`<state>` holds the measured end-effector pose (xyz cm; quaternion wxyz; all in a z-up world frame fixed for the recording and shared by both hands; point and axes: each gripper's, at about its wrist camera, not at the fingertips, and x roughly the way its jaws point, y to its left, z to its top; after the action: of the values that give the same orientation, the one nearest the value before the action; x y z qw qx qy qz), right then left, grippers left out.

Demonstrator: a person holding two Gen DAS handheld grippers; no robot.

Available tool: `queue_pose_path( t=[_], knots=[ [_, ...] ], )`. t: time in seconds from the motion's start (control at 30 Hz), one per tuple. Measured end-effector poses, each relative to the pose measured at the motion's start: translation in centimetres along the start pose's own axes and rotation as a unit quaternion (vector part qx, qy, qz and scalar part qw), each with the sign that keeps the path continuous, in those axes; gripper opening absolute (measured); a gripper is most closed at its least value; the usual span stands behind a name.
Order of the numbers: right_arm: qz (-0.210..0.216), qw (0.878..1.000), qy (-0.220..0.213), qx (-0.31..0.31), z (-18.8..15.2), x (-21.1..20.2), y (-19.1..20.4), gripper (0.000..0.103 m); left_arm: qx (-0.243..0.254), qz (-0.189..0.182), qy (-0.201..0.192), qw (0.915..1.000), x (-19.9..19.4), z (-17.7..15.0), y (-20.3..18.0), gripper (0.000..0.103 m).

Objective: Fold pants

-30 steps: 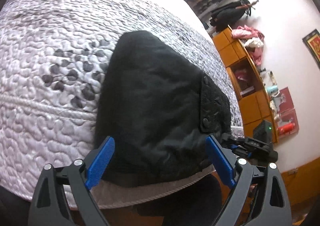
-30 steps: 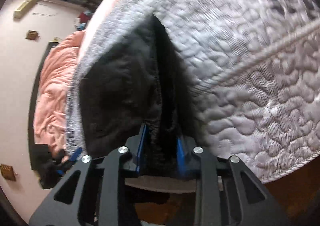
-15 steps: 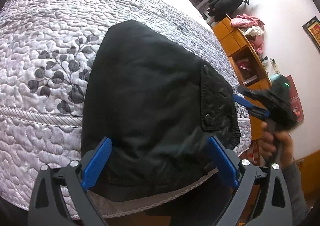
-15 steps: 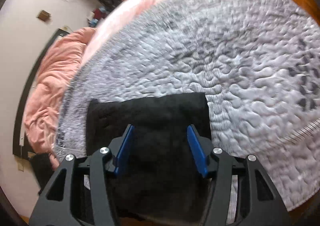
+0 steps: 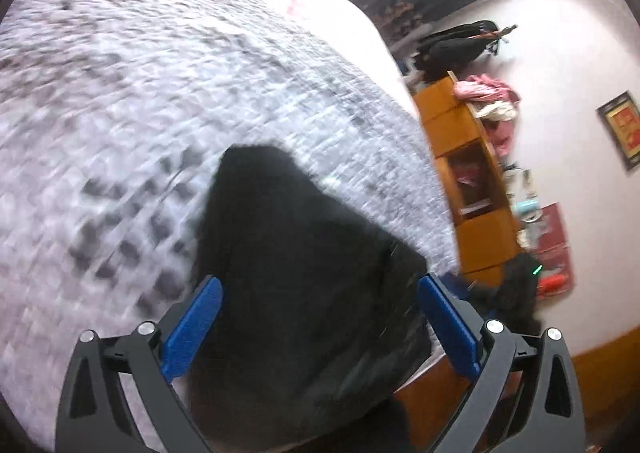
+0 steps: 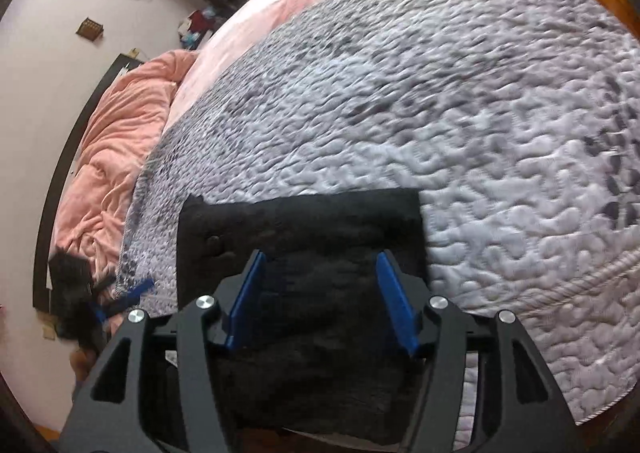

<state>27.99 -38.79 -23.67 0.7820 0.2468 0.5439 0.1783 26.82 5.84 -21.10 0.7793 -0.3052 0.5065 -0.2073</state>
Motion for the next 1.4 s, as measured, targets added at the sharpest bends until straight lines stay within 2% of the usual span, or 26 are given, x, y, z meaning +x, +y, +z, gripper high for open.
queue_pose_path(
  t=[0.07,0.1,0.17,0.27,0.4,0.47,0.53,0.6,0.7,0.73,0.8,0.93,1.0,1.03,1.13,1.17,1.23,1.3,1.37,1.4],
  knots=[
    [-0.009,1.000,0.004,0.003,0.4,1.5,0.2,0.059,-0.019,-0.027,0.022,0.9992,2.1,2.3,0.5,0.099],
    [-0.013,1.000,0.006,0.008,0.5,2.1,0.0,0.059,-0.033,-0.043,0.045,0.9975,3.9,3.3,0.8,0.099],
    [-0.023,0.999,0.015,0.027,1.0,3.6,-0.8,0.058,-0.055,-0.032,0.085,0.9944,6.7,4.2,1.7,0.099],
    [-0.018,0.999,0.026,0.039,1.3,4.4,-1.7,0.058,-0.081,-0.026,0.105,0.9909,8.7,4.6,2.7,0.099],
    [0.004,1.000,0.004,0.028,0.3,1.1,-1.0,0.063,-0.089,-0.051,0.094,0.9903,6.8,4.3,3.0,0.099],
    [0.020,1.000,0.003,0.020,-1.5,-1.1,-0.5,0.065,-0.076,-0.051,0.081,0.9924,4.3,3.1,3.0,0.099],
    [0.032,0.999,0.012,0.018,-3.8,-2.3,-0.2,0.066,-0.077,-0.069,0.078,0.9916,2.3,1.2,3.7,0.099],
    [0.044,0.998,0.021,0.029,-6.1,-2.7,-0.5,0.066,-0.084,-0.084,0.087,0.9891,1.6,-1.0,4.1,0.099],
    [0.030,0.998,0.035,0.048,-7.8,-1.2,-1.7,0.065,-0.101,-0.088,0.096,0.9864,2.2,-4.1,5.5,0.099],
    [0.028,0.997,0.038,0.054,-8.0,-0.7,-2.0,0.061,-0.110,-0.083,0.100,0.9854,2.8,-5.0,6.1,0.099],
    [0.021,0.997,0.041,0.068,-8.1,-0.5,-2.5,0.059,-0.114,-0.087,0.094,0.9851,2.8,-5.6,6.5,0.099],
    [0.038,0.998,0.010,0.057,-8.9,-3.7,-0.8,0.070,-0.111,-0.100,0.072,0.9862,0.8,-5.8,6.7,0.099],
    [0.044,0.997,0.023,0.059,-9.7,-3.5,-1.0,0.070,-0.114,-0.097,0.060,0.9868,0.0,-5.7,7.2,0.099],
    [0.032,0.997,0.039,0.059,-10.2,-2.5,-1.5,0.068,-0.119,-0.094,0.059,0.9866,-0.2,-5.6,7.6,0.099],
    [-0.005,0.995,0.064,0.075,-11.2,-0.9,-3.3,0.065,-0.114,-0.078,0.077,0.9875,-0.1,-5.7,8.0,0.099],
    [0.007,0.995,0.055,0.078,-11.2,-1.5,-3.6,0.066,-0.105,-0.072,0.083,0.9884,-0.2,-5.7,8.1,0.099],
    [0.027,0.996,0.033,0.078,-11.0,-3.0,-3.9,0.079,-0.094,-0.062,0.089,0.9896,-0.6,-5.5,8.4,0.099],
    [0.026,0.996,0.016,0.084,-10.3,-4.3,-4.9,0.091,-0.093,-0.056,0.095,0.9896,-0.7,-4.9,9.6,0.099],
    [0.042,0.993,0.017,0.112,-9.4,-4.4,-6.8,0.092,-0.097,-0.070,0.107,0.9870,-0.3,-4.3,10.5,0.099],
    [0.065,0.989,0.024,0.131,-8.9,-4.0,-7.9,0.093,-0.099,-0.076,0.116,0.9853,0.3,-4.0,10.7,0.099]
  ],
)
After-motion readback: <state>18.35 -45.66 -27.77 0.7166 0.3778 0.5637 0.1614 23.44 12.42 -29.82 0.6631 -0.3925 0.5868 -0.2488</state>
